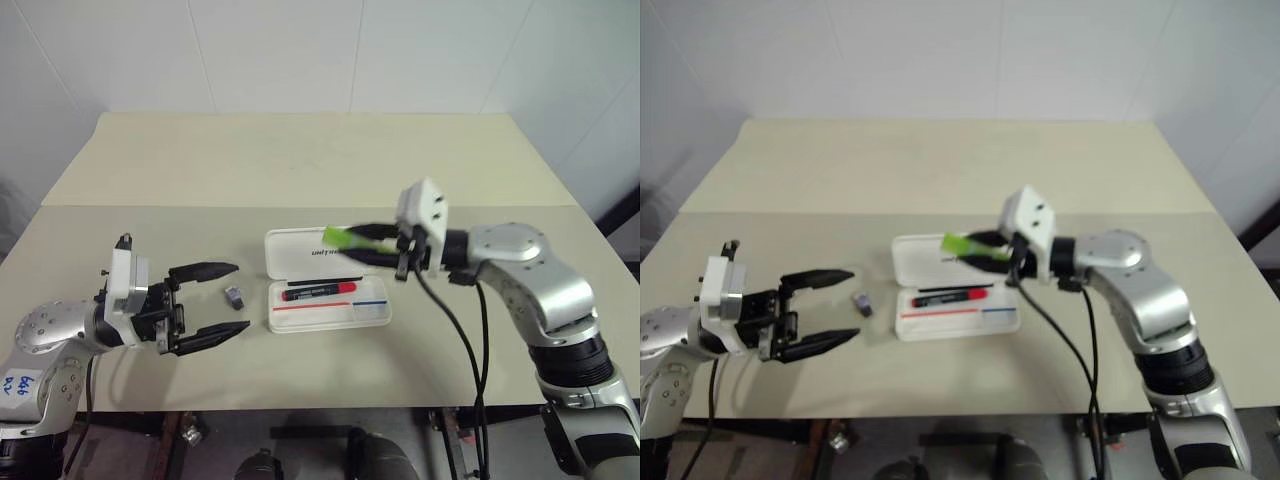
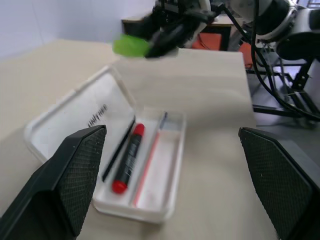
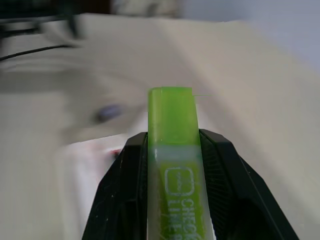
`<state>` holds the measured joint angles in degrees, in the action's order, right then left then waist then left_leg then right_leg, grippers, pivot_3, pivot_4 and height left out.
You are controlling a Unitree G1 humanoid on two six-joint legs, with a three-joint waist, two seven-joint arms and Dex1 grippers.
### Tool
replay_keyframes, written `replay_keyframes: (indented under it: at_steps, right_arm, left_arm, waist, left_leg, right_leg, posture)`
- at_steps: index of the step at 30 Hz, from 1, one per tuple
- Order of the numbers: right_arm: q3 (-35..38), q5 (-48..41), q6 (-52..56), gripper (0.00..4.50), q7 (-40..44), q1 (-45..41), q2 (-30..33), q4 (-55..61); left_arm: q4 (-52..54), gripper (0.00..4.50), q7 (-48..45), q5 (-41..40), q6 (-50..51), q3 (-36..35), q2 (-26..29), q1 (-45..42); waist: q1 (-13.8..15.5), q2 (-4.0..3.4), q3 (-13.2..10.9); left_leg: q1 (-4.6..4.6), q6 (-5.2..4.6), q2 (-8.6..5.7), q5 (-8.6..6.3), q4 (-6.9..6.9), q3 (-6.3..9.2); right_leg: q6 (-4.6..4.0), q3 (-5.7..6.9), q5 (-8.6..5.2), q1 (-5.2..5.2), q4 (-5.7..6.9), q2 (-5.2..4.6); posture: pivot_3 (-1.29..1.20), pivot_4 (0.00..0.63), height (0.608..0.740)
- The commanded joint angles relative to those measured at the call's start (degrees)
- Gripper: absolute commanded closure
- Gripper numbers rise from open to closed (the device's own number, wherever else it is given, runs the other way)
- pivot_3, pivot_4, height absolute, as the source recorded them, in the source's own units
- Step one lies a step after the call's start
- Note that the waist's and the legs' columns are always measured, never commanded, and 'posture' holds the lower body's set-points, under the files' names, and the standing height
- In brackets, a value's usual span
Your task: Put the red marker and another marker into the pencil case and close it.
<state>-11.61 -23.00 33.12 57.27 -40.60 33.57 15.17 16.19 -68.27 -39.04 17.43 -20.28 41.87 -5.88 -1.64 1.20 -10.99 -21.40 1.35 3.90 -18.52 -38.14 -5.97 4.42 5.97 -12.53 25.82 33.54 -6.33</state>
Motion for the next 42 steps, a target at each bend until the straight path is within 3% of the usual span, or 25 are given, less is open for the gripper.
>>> replay_keyframes:
  at_steps: [1, 6, 12, 26, 42]
  right_arm:
    - [-4.81, 2.69, -1.54, 3.38, 0.72, -2.56, -2.53, -0.64]
    - [-13.67, 8.88, -8.04, 3.38, 4.53, -2.89, -4.91, -4.24]
    - [-17.51, 13.3, -12.56, 3.38, 5.14, -4.69, -9.97, -11.07]
    - [-16.65, 17.59, -17.68, 3.38, 6.49, -5.29, -14.3, -19.84]
    - [-14.65, 19.0, -19.57, 3.38, 6.79, -6.23, -14.1, -23.42]
  left_arm:
    - [-1.51, 0.0, -1.59, 0.13, -3.16, -3.13, 1.28, 1.82]
    - [-2.93, 0.0, -2.22, 0.49, -5.74, -4.79, 1.39, 4.41]
    - [-2.44, 0.0, -1.43, 0.57, -6.73, -6.14, 1.59, 6.49]
    - [1.61, 0.0, 0.91, -1.16, -6.52, -8.04, 1.14, 10.35]
    - [2.59, 0.0, 1.45, -1.7, -6.11, -8.25, 1.56, 10.92]
  waist:
    - [0.02, 0.0, 0.0]
    - [0.1, 0.03, 0.02]
    - [0.04, 0.04, 0.03]
    - [-0.04, 0.05, 0.03]
    - [-0.04, 0.05, 0.03]
  left_leg:
    - [0.0, 0.01, 0.0, 0.01, -0.02, 0.0]
    - [0.01, 0.02, 0.0, 0.01, -0.04, -0.03]
    - [-0.06, 0.06, 0.0, 0.03, -0.08, -0.06]
    - [-0.04, 0.08, 0.01, 0.03, -0.09, -0.08]
    - [-0.04, 0.11, 0.01, 0.04, -0.09, -0.08]
  right_leg:
    - [-0.02, 0.0, -0.01, 0.02, 0.03, 0.0]
    - [-0.06, 0.0, -0.02, 0.05, 0.1, -0.03]
    - [-0.06, 0.01, -0.01, 0.11, 0.13, -0.04]
    - [-0.09, -0.01, -0.03, 0.15, 0.25, -0.04]
    - [-0.1, -0.01, -0.04, 0.17, 0.27, -0.04]
  posture:
    - [0.0, 0.15, 0.74]
    - [0.0, 0.15, 0.74]
    - [0.0, 0.15, 0.74]
    - [0.0, 0.15, 0.74]
    - [0.0, 0.15, 0.74]
